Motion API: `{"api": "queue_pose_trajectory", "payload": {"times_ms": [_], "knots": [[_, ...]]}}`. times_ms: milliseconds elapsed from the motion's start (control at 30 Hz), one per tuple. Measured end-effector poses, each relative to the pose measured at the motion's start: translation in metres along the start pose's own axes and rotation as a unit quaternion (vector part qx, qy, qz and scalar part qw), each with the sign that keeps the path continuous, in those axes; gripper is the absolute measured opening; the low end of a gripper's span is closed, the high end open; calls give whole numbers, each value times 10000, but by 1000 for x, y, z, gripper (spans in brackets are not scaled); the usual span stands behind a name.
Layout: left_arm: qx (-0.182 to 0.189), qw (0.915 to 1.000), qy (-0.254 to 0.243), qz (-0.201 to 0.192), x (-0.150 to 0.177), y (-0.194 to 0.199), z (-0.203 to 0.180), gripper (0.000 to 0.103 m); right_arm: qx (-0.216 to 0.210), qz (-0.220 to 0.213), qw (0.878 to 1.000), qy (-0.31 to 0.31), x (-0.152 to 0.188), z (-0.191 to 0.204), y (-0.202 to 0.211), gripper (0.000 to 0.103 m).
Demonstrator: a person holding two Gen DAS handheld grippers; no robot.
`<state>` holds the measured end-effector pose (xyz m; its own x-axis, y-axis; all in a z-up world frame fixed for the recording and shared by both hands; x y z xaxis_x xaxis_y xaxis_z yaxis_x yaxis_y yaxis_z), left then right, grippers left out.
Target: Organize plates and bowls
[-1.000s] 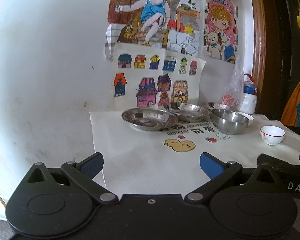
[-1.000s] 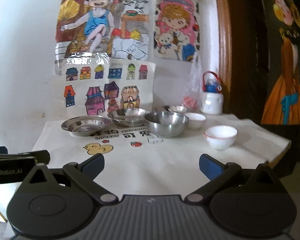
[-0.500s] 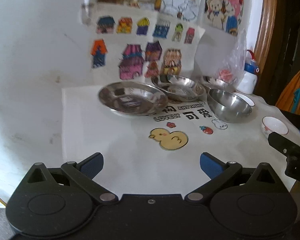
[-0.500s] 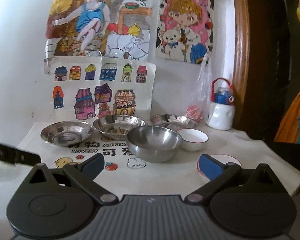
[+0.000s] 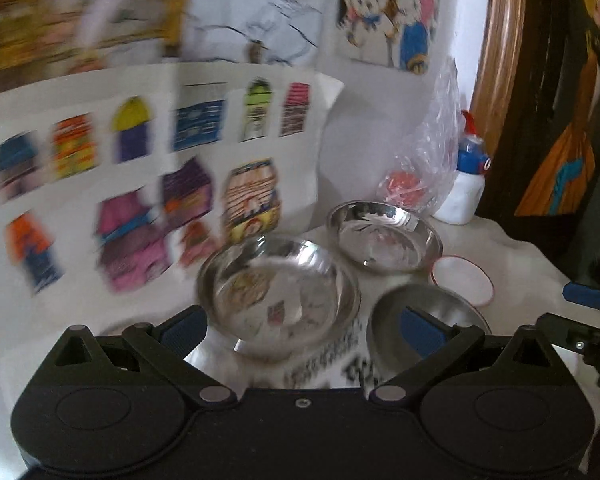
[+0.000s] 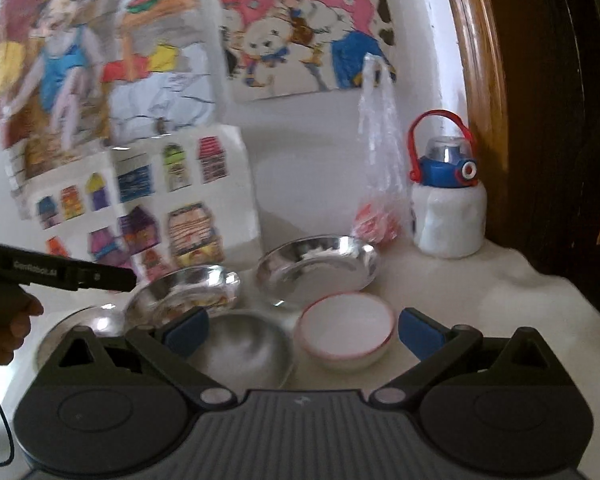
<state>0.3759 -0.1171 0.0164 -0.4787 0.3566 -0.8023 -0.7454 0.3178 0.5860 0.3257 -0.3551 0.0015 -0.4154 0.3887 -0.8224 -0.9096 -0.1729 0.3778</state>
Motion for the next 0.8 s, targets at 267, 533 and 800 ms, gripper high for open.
{"api": "queue_pose_trajectory", "payload": {"times_ms": [267, 533, 800], "knots": [[286, 9994, -105, 181, -54, -98, -1, 102, 547, 363, 9972, 366, -38, -34, -69, 103], [368, 9980, 44, 518, -76, -174, -11, 102, 689, 801, 9944, 53, -44, -63, -123, 103], [264, 9957, -203, 862, -74, -213, -20, 102, 375, 1260, 9902, -480, -40, -68, -154, 92]]}}
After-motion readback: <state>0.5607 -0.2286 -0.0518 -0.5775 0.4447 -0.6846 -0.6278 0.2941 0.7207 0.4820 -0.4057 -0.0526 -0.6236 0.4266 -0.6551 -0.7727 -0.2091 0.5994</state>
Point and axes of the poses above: each gripper's, at about its wrist camera, not at the fingertips, and y roughly against the way its jaws point, z to its left, x to its underside, the point moved 10 cm from there along -y, roughly the way its jaws point, and after that the axes turned 14 degrees about -y, right-handed, at the moved point
